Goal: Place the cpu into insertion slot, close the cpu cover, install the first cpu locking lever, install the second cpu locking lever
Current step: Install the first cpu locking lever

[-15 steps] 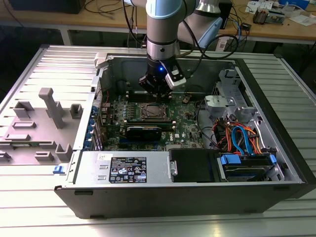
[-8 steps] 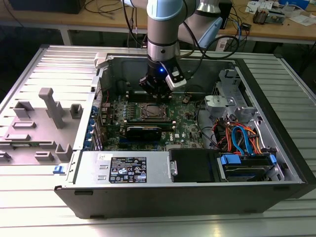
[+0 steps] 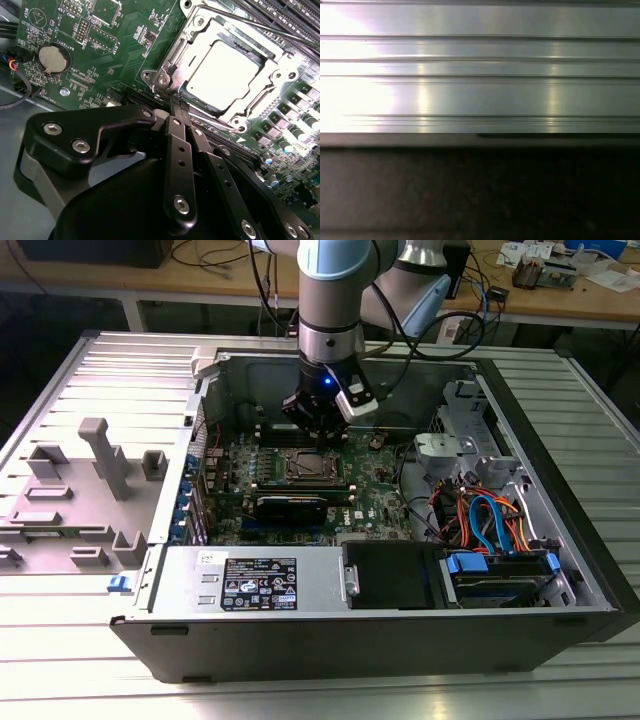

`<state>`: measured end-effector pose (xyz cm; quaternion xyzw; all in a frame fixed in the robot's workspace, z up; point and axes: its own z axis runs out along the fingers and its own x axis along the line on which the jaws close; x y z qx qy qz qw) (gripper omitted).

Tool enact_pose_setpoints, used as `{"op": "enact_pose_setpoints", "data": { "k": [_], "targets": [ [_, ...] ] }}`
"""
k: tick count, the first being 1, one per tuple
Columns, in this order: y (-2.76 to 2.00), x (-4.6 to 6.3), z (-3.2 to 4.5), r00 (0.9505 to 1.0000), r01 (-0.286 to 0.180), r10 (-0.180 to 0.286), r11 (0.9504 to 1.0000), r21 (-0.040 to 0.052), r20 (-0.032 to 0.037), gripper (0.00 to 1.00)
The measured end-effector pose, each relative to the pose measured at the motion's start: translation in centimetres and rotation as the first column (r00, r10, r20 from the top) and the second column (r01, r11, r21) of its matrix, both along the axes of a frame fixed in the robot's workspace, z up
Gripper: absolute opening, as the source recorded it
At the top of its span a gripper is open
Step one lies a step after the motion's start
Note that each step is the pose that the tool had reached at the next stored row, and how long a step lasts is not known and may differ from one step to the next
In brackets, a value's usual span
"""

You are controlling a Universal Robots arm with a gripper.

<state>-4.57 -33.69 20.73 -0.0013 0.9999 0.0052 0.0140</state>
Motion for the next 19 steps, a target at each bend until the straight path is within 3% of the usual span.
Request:
{"op": "enact_pose_setpoints", "data": {
  "k": [10, 19],
  "targets": [
    [0.03, 0.07, -0.56, 1.0000, 0.000, 0.000, 1.0000, 0.0020, -0.0026, 0.11],
    [0.01, 0.06, -0.42, 1.0000, 0.000, 0.000, 0.9997, 0.0242, -0.0033, 0.11]
  ]
}}
